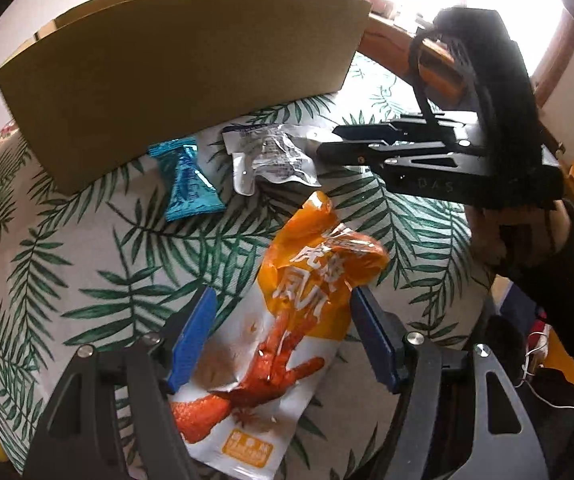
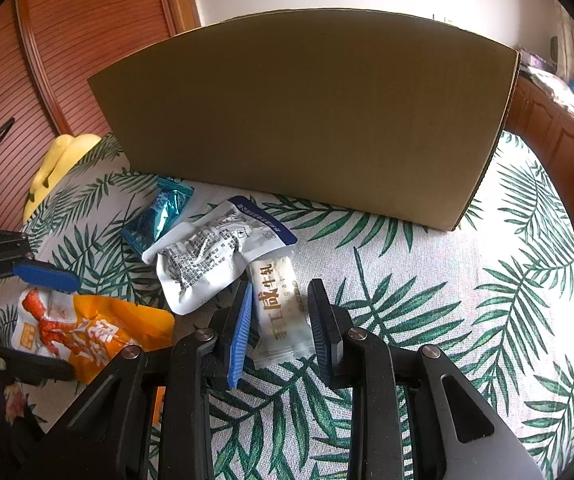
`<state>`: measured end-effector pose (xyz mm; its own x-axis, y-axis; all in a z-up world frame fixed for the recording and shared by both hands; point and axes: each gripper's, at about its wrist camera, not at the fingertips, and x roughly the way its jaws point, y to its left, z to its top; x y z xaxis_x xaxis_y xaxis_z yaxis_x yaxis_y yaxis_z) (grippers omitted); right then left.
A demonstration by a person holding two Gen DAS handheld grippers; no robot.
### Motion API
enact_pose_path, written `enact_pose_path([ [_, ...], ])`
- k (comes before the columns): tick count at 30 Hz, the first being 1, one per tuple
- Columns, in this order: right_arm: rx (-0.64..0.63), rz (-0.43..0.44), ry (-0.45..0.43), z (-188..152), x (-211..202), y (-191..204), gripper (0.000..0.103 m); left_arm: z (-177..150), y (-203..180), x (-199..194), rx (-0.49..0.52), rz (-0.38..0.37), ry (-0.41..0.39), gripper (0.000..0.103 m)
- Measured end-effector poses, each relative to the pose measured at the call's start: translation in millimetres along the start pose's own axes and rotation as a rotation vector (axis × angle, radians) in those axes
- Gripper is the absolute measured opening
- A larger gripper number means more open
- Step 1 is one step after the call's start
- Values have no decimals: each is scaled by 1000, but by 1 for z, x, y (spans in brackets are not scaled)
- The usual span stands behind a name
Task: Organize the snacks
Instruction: 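Close the right tool on the white nougat bar while the left tool lifts the orange pack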
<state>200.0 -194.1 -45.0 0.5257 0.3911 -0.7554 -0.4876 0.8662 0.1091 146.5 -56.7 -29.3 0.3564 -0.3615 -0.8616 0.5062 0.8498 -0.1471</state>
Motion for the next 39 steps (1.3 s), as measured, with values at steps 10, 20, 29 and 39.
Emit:
enact_pose_path([
  [10, 4, 4, -1, 0, 0, 0, 25, 4, -9, 5, 40, -10, 5, 74],
  [20, 2, 2, -1, 0, 0, -1, 25, -1, -15, 8, 40, 3, -7, 76],
  [29, 1, 1, -1, 0, 1, 0, 25, -8, -36, 17, 152, 100, -19, 81],
  [39, -14, -16, 1, -1, 5, 6, 25, -4, -31, 14, 89, 99, -56, 55],
])
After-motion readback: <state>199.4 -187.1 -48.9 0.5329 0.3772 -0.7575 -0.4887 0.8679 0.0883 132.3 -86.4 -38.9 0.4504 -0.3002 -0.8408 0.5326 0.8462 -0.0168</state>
